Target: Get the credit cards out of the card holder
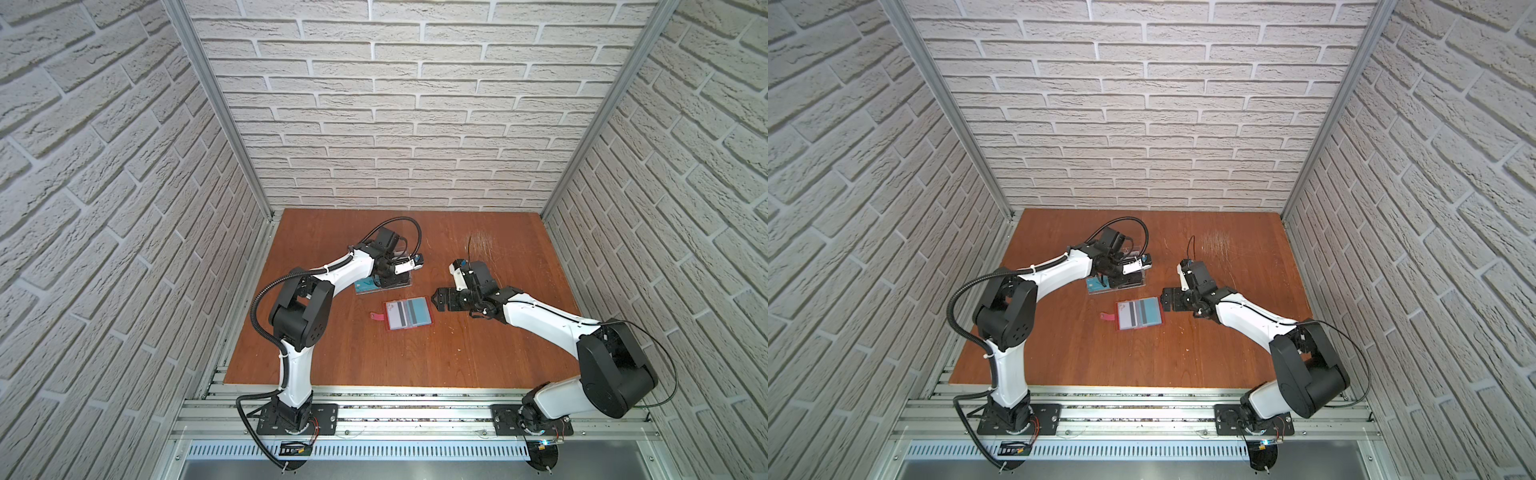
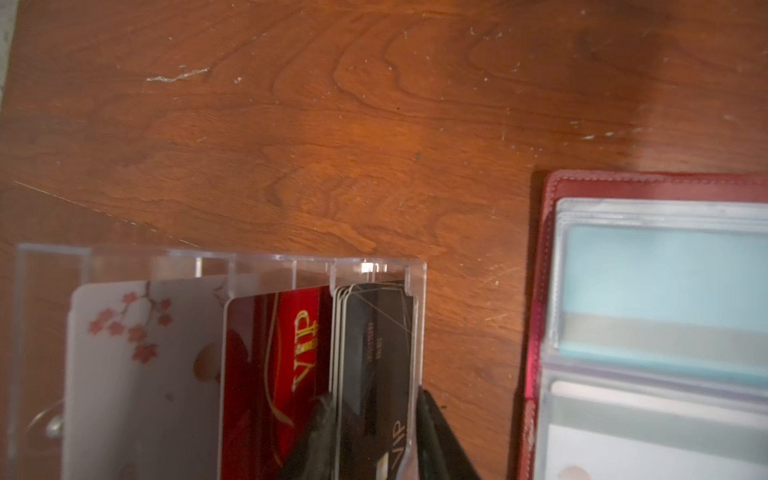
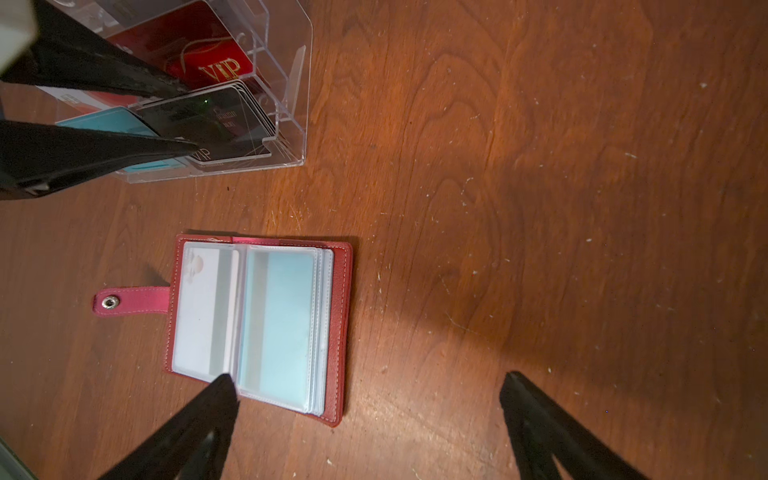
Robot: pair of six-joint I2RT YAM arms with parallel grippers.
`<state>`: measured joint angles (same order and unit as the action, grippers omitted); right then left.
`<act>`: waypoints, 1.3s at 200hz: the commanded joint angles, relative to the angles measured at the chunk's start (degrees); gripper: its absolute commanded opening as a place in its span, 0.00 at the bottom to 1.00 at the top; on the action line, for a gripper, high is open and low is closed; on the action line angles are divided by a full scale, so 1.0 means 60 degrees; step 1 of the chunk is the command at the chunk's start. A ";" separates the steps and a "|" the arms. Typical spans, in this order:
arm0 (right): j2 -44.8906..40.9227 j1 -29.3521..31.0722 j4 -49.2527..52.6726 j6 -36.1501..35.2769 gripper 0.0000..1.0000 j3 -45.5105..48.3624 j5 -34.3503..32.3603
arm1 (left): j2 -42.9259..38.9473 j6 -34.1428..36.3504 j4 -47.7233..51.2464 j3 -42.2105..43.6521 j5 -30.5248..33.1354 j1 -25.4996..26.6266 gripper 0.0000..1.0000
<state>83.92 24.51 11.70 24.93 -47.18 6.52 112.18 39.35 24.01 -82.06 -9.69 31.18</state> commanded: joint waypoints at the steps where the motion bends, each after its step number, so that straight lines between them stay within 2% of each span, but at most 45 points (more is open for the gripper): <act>1: -0.0254 -0.0057 -0.0308 0.0079 1.00 0.0161 0.0064 | -0.0950 -0.0466 -0.0918 0.0429 -0.0034 -0.0011 0.41; 48: -0.0219 -0.0057 -0.0339 0.0108 1.00 0.0169 0.0117 | -0.2810 -0.2274 -0.2825 0.1962 -0.0497 -0.0019 0.50; 55: -0.0202 -0.0057 -0.0350 0.0108 1.00 0.0180 0.0121 | -0.3148 -0.2625 -0.3145 0.2228 -0.0508 -0.0009 0.55; 65: -0.0167 -0.0057 -0.0364 0.0108 1.00 0.0186 0.0156 | -0.3639 -0.3079 -0.3618 0.2662 -0.0501 -0.0007 0.70; 70: -0.0157 -0.0057 -0.0393 0.0108 1.00 0.0179 0.0163 | -0.3898 -0.3244 -0.3840 0.2845 -0.0487 0.0014 0.81; 74: -0.0158 -0.0057 -0.0403 0.0108 1.00 0.0185 0.0169 | -0.4118 -0.3404 -0.4005 0.3034 -0.0449 0.0022 0.95; 77: -0.0147 -0.0057 -0.0411 0.0108 1.00 0.0178 0.0172 | -0.4264 -0.3506 -0.4116 0.3149 -0.0419 0.0033 0.98; 96: -0.0046 -0.0057 -0.0478 0.0108 1.00 0.0185 0.0292 | -0.4924 -0.4231 -0.4516 0.3617 -0.0031 0.0011 0.98; 115: 0.0017 -0.0039 -0.0578 0.0136 1.00 0.0195 0.0463 | -0.5089 -0.5265 -0.4002 0.3504 0.0344 -0.0119 0.98; 142: 0.0144 0.0057 -0.0766 0.0071 1.00 0.0196 0.0759 | -0.4708 -0.7125 -0.2445 0.2831 -0.0418 -0.0635 0.98; 158: 0.0244 0.0224 -0.0852 -0.0012 1.00 0.0142 0.0885 | -0.4571 -0.7800 -0.2025 0.2770 -0.1885 -0.0876 0.98; 166: 0.0290 0.0312 -0.0866 -0.0051 1.00 0.0105 0.0883 | -0.4533 -0.8200 -0.1868 0.2771 -0.2138 -0.0916 0.98; 192: 0.0422 0.0589 -0.0938 -0.0137 1.00 0.0023 0.0961 | -0.4747 -0.9409 -0.1302 0.2811 -0.1684 -0.0886 0.98; 203: 0.0506 0.0685 -0.0994 -0.0184 1.00 0.0004 0.1024 | -0.5183 -0.9736 -0.1848 0.3370 -0.1452 -0.0815 0.98; 219: 0.0655 0.0804 -0.1064 -0.0242 1.00 -0.0039 0.1022 | -0.5940 -1.0096 -0.2706 0.4347 -0.0370 -0.0476 0.98; 231: 0.0850 0.0863 -0.0952 -0.0272 0.99 -0.0156 0.0978 | -0.6306 -1.0303 -0.3274 0.5004 -0.0110 -0.0139 0.98; 260: 0.1331 0.0924 -0.0745 -0.0240 0.98 -0.0451 0.1033 | -0.6701 -1.3332 -0.3642 0.5925 -0.0378 0.0093 0.98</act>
<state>90.45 29.56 8.34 24.34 -47.83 11.90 73.78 -24.56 8.16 -50.02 -12.91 30.87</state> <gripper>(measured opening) 0.995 0.982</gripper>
